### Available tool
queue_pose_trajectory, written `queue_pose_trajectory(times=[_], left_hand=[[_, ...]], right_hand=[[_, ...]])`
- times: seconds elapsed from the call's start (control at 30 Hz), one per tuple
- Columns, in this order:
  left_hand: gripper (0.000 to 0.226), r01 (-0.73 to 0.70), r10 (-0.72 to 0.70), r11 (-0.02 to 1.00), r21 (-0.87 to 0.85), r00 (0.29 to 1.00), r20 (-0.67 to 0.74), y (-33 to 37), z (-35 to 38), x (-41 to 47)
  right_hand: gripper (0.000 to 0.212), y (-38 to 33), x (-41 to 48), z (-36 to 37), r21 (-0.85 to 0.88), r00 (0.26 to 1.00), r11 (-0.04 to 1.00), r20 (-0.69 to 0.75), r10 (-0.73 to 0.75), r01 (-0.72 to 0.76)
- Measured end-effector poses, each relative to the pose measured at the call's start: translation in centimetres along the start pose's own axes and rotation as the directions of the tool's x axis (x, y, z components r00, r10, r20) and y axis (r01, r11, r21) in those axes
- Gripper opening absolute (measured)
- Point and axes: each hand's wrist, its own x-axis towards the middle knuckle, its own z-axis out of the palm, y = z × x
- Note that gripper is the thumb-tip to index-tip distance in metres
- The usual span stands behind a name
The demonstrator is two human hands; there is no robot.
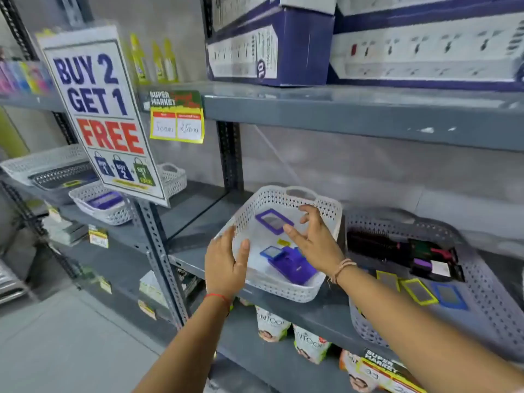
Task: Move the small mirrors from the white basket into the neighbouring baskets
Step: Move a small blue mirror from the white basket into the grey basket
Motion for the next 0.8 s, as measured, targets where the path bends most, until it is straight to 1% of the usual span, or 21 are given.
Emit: queue_pose_trajectory(times=[0.07,0.13,0.23,0.33,0.4,0.5,0.53,0.7,0.77,0.8], left_hand=[[0.094,-0.02,0.019,0.999,0.049,1.0,0.013,-1.2,0.7,-0.5],[0.094,-0.006,0.002,0.994,0.113,0.999,0.038,-2.5,1.3,-1.1],[0.091,-0.047,0.037,0.982,0.182,0.998,0.059,-3.5,1.8,-1.4],[0.088,-0.067,0.055,0.975,0.213,0.996,0.064,-4.1,1.9,-1.1],[0.09,-0.079,0.063,0.97,0.229,0.995,0.074,-4.3,2.0,-1.0],[0.091,-0.086,0.066,0.965,0.247,0.994,0.09,-4.5,2.2,-1.0],[0.091,-0.087,0.066,0.966,0.245,0.993,0.093,-4.6,2.3,-1.0],[0.092,-0.098,0.073,0.962,0.253,0.992,0.106,-4.6,2.4,-1.1],[0.092,-0.102,0.078,0.96,0.26,0.992,0.1,-4.8,2.4,-1.2],[0.091,-0.104,0.082,0.958,0.267,0.992,0.092,-4.8,2.4,-1.1]], right_hand=[[0.054,0.8,0.4,0.4,-0.072,0.999,0.997,0.022,0.029,-0.028],[0.055,1.8,0.6,0.9,-0.132,0.996,0.99,0.065,0.064,-0.055],[0.057,2.7,1.1,1.5,-0.134,0.988,0.987,0.115,0.107,-0.091],[0.056,3.4,2.2,2.1,-0.17,0.981,0.983,0.163,0.103,-0.075],[0.053,3.6,3.1,2.4,-0.227,0.962,0.973,0.258,0.091,-0.031],[0.049,3.8,4.6,2.7,-0.286,0.885,0.957,0.458,0.088,0.052],[0.048,3.9,5.1,2.8,-0.302,0.859,0.95,0.503,0.093,0.074],[0.052,4.4,7.0,3.7,-0.407,0.737,0.9,0.655,0.169,0.154],[0.047,4.8,7.3,4.0,-0.443,0.701,0.879,0.684,0.204,0.177],[0.042,5.0,7.5,4.0,-0.445,0.7,0.877,0.684,0.204,0.18]])
